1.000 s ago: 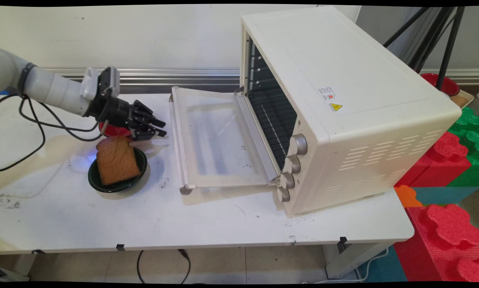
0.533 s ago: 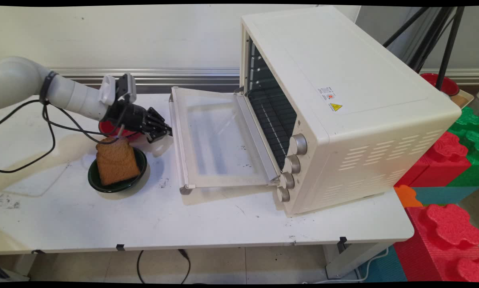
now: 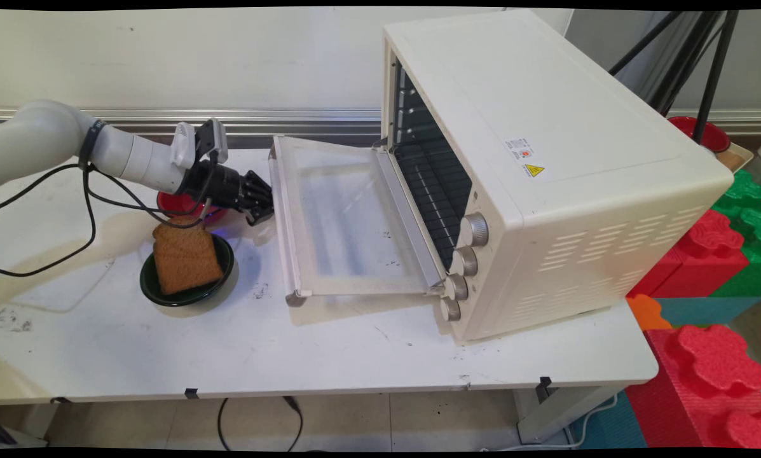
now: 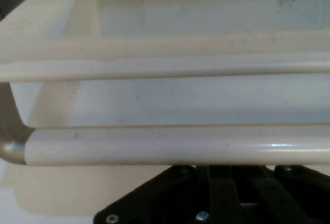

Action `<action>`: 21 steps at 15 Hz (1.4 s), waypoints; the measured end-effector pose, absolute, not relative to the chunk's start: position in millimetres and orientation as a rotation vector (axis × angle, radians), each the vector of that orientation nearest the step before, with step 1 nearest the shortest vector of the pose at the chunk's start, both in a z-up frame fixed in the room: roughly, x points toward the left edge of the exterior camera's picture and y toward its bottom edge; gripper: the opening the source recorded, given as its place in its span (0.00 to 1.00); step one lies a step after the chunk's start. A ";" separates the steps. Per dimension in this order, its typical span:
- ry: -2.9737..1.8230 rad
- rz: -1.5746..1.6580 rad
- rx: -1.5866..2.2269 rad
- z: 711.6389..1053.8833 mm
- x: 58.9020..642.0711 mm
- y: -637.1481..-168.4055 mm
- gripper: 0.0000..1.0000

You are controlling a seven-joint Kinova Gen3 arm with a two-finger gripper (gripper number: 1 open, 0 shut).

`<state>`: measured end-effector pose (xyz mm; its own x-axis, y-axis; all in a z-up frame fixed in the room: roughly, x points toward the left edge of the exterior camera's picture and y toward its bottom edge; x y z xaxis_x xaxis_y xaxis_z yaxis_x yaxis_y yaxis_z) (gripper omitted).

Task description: Close the oven

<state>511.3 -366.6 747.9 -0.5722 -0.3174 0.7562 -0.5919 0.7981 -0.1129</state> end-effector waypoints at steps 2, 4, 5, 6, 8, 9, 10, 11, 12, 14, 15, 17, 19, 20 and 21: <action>-2.176 0.473 0.648 751.6 511.2 -368.3 0.00; -2.145 0.482 0.629 755.6 510.6 -369.2 0.00; -2.125 0.486 0.616 758.7 509.9 -369.7 0.00; -2.111 0.491 0.611 760.9 510.3 -368.8 0.00; -2.073 0.498 0.587 767.7 507.2 -370.5 0.00; -2.052 0.502 0.573 771.7 504.8 -371.6 0.00; -2.032 0.506 0.561 775.8 501.9 -373.1 0.00; -2.009 0.510 0.548 780.4 497.8 -375.5 0.00; -1.990 0.514 0.537 784.5 493.9 -377.8 0.00; -1.955 0.520 0.521 792.0 485.6 -382.8 0.00; -1.936 0.522 0.513 796.1 479.8 -386.6 0.00; -1.899 0.526 0.496 804.0 467.1 -395.1 0.00; -1.867 0.530 0.480 811.0 453.3 -404.5 0.00; -1.856 0.531 0.473 813.6 447.2 -408.7 0.00; -1.849 0.530 0.468 815.1 442.7 -411.7 0.00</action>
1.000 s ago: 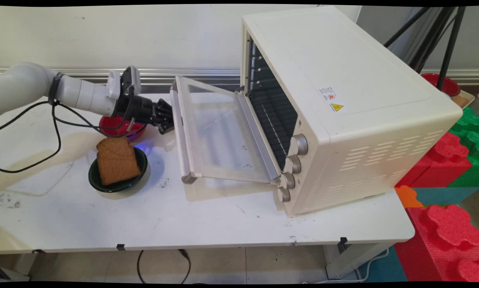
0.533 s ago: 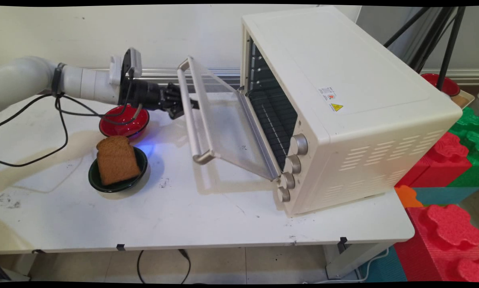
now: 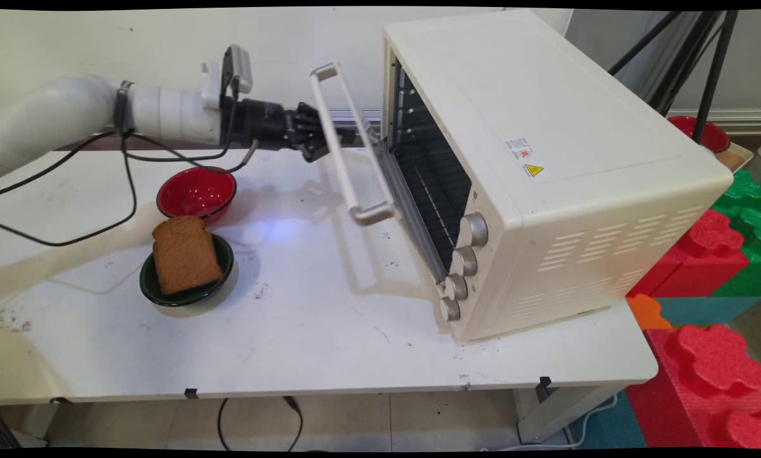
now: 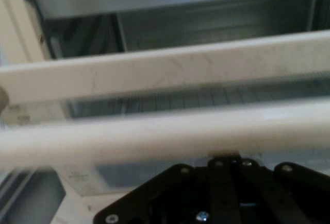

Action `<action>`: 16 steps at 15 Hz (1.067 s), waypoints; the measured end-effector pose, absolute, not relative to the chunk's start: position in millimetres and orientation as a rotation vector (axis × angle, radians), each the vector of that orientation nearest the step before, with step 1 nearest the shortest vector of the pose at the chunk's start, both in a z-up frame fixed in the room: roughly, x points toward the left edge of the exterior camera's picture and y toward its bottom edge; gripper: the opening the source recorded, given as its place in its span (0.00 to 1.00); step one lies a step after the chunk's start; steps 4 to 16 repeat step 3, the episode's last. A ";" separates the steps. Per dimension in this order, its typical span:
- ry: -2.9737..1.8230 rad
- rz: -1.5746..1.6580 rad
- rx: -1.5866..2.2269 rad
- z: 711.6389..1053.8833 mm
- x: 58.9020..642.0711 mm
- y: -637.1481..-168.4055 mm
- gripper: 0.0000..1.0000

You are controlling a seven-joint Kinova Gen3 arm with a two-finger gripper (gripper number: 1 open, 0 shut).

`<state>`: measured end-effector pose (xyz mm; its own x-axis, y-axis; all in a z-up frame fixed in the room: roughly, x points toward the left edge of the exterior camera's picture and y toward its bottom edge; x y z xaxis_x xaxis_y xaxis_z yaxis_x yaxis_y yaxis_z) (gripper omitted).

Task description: Close the oven

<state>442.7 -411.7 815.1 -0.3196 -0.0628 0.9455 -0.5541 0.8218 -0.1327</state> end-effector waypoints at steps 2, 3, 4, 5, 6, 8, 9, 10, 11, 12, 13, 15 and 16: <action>-1.830 0.532 0.455 819.7 431.6 -418.7 0.00; -1.820 0.533 0.449 822.0 427.2 -421.1 0.00; -1.820 0.533 0.449 822.0 427.2 -421.1 0.00; -1.820 0.533 0.449 822.0 427.2 -421.1 0.00; -1.820 0.533 0.449 822.0 427.2 -421.1 0.00; -1.820 0.533 0.449 822.0 427.2 -421.1 0.00; -1.820 0.533 0.449 822.0 427.2 -421.1 0.00; -1.820 0.533 0.449 822.0 427.2 -421.1 0.00; -1.820 0.533 0.449 822.0 427.2 -421.1 0.00; -1.820 0.533 0.449 822.0 427.2 -421.1 0.00; -1.820 0.533 0.449 822.0 427.2 -421.1 0.00; -1.820 0.533 0.449 822.0 427.2 -421.1 0.00; -1.820 0.533 0.449 822.0 427.2 -421.1 0.00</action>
